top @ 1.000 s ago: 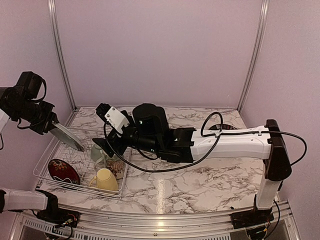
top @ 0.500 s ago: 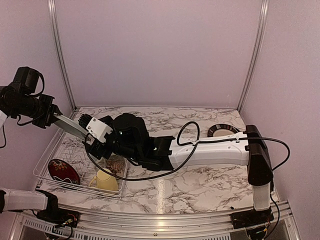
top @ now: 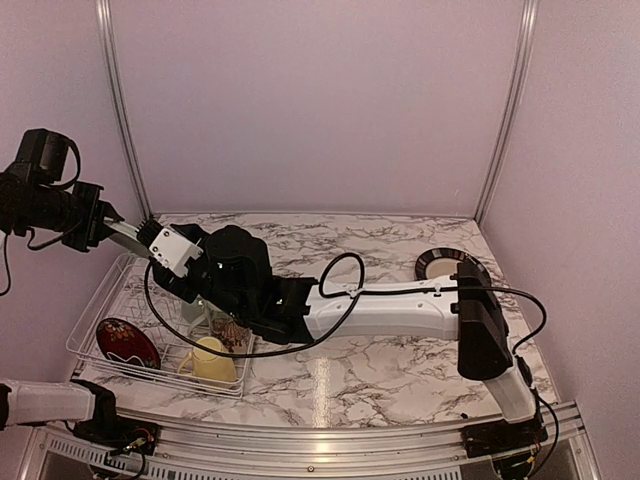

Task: Unload the mixed dishes from the dish rack
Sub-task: Pass from the left arm to the right

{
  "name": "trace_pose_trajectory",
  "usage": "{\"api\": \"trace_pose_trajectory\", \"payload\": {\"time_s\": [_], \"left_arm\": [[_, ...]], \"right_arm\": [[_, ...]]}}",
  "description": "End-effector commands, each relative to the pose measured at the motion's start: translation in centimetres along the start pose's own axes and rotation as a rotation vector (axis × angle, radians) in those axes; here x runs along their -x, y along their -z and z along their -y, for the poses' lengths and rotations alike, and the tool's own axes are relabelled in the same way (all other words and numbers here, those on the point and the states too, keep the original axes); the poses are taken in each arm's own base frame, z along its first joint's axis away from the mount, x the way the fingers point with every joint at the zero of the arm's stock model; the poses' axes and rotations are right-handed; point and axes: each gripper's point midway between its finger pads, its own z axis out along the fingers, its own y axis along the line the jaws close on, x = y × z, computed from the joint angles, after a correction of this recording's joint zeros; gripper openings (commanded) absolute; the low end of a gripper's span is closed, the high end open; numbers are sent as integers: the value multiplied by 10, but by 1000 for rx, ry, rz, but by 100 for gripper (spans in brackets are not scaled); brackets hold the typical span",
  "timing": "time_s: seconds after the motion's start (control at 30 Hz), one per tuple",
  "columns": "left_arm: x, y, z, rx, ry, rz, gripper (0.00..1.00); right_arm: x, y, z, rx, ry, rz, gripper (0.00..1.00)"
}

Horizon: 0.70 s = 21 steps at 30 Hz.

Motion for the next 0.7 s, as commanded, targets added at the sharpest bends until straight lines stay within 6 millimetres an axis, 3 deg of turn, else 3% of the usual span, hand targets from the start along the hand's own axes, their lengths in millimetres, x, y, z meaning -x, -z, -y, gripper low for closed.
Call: {"api": "trace_pose_trajectory", "payload": {"time_s": [0.0,0.07,0.2,0.33,0.5,0.67], "left_arm": [[-3,23,38,-181,-4,-11,0],[-4,23,40,-187,-6,-20,0],[-5,23,40,-192,-7,-26,0],[-8,22,41,-196,-9,-41,0],[-8,25,39,-211,-5,-41,0],[-11,25,37,-217,1,-53,0]], "right_arm": [[15,-8,1,-31,29,42,63],[12,-12,0,-39,34,37,62],[10,-18,-1,-55,41,33,41],[8,-22,-1,-64,43,31,38],[0,-25,2,-84,45,13,44],[-1,-28,4,-89,34,11,17]]}}
